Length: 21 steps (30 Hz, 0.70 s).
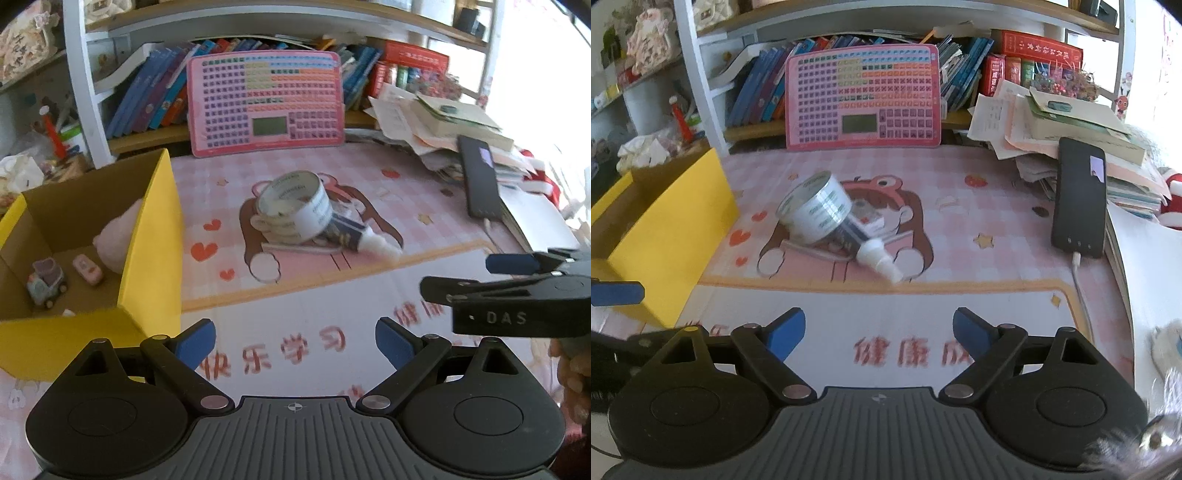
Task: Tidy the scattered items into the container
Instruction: 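Move the left tool toward the tape roll while the right tool approaches the spray bottle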
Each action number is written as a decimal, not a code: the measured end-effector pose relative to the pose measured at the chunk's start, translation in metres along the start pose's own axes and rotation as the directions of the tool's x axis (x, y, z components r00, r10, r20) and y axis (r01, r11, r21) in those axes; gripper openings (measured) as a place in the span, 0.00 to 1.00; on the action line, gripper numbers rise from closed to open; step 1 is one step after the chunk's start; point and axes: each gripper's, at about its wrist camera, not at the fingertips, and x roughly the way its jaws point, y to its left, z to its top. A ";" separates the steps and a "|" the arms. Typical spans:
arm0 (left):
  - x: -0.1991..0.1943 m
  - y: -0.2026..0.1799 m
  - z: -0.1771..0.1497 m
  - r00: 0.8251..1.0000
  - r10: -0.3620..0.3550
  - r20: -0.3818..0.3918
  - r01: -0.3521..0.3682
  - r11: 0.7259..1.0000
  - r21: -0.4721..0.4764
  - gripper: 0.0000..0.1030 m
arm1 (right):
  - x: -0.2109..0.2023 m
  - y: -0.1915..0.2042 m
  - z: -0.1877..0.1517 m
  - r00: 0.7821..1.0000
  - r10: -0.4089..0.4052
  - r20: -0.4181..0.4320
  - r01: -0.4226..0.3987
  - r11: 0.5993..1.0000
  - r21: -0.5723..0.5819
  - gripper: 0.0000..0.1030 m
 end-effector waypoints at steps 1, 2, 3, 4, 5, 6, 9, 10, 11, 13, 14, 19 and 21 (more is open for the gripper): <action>0.004 0.000 0.005 1.000 0.006 0.000 -0.006 1.000 -0.007 0.93 | 0.004 -0.003 0.003 1.000 0.009 0.001 -0.009 1.000 0.001 0.81; 0.008 0.000 0.009 1.000 0.015 0.000 -0.015 1.000 -0.015 0.93 | 0.008 -0.007 0.006 1.000 0.018 0.000 -0.018 1.000 -0.002 0.78; 0.013 0.001 0.015 1.000 0.025 0.001 -0.025 0.999 -0.024 0.93 | 0.013 -0.009 0.009 1.000 0.026 0.000 -0.026 1.000 -0.007 0.78; 0.018 0.001 0.020 0.999 0.033 0.001 -0.033 0.999 -0.034 0.93 | 0.018 -0.011 0.011 0.999 0.036 0.000 -0.036 0.999 -0.017 0.76; 0.022 0.002 0.025 0.999 0.039 0.001 -0.039 0.998 -0.042 0.93 | 0.023 -0.012 0.013 0.999 0.045 -0.003 -0.045 0.999 -0.028 0.74; 0.028 0.002 0.030 0.999 0.046 0.001 -0.046 0.998 -0.051 0.93 | 0.028 -0.014 0.015 0.999 0.053 -0.008 -0.053 0.998 -0.039 0.73; 0.044 0.002 0.045 0.998 0.066 0.006 -0.065 0.995 -0.078 0.93 | 0.043 -0.015 0.021 0.997 0.077 -0.017 -0.078 0.993 -0.083 0.70; 0.051 0.002 0.050 0.998 0.066 0.004 -0.066 0.994 -0.084 0.93 | 0.048 -0.014 0.022 0.996 0.082 -0.018 -0.083 0.991 -0.101 0.69; 0.057 0.003 0.055 0.998 0.067 0.001 -0.066 0.994 -0.089 0.93 | 0.053 -0.013 0.023 0.996 0.088 -0.020 -0.089 0.989 -0.121 0.67; 0.070 0.003 0.062 0.998 0.057 -0.011 -0.058 0.993 -0.102 0.93 | 0.062 -0.012 0.026 0.995 0.097 -0.019 -0.099 0.984 -0.149 0.67; 0.077 0.004 0.066 0.998 0.053 -0.018 -0.054 0.992 -0.112 0.93 | 0.067 -0.012 0.027 0.994 0.104 -0.020 -0.106 0.981 -0.162 0.67; 0.109 0.006 0.080 0.999 0.009 -0.039 -0.015 0.987 -0.160 0.93 | 0.085 -0.011 0.035 0.992 0.122 -0.021 -0.124 0.969 -0.212 0.66; 0.120 0.008 0.084 0.999 -0.020 -0.030 0.014 0.984 -0.180 0.93 | 0.091 -0.011 0.039 0.991 0.130 -0.023 -0.132 0.964 -0.231 0.66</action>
